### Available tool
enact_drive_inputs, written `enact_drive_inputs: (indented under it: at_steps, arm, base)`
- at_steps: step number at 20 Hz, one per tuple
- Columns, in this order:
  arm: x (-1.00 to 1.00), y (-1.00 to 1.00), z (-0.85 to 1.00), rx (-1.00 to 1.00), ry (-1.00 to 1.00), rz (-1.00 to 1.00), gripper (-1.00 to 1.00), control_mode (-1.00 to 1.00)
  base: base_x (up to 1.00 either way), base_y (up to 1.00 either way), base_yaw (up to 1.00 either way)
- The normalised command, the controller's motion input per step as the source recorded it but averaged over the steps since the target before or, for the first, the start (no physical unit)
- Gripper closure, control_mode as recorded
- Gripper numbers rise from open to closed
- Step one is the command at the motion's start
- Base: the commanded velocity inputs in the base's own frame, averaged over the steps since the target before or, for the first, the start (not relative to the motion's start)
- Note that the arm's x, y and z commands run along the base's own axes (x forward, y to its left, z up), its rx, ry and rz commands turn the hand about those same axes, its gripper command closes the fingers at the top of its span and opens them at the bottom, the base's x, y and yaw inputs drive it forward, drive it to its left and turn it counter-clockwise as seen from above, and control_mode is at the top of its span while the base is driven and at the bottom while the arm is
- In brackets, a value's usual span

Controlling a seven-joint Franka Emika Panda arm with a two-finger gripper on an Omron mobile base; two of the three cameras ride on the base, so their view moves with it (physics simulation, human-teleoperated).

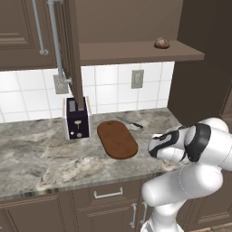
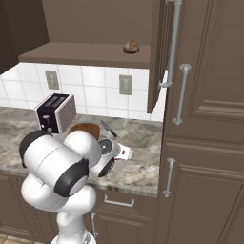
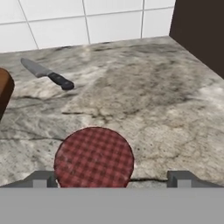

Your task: Pick the bread, place it on the cutting board, pick the jam, place it on the counter, and close the cabinet.

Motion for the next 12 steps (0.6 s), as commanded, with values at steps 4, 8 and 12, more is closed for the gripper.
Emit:
enact_drive_inputs:
  at_steps: [4, 8, 12]
  arm:
    - [0.00, 0.00, 0.17, 0.00, 0.00, 0.00, -1.00, -1.00]
    - [-0.01, 0.00, 0.27, 0.00, 0.00, 0.00, -1.00, -1.00]
    - [0.00, 0.00, 0.32, 0.00, 0.01, -0.01, -1.00, -1.00]
  base:
    - [0.00, 0.00, 0.00]
    - [0.00, 0.00, 0.00]
    - [0.00, 0.00, 0.00]
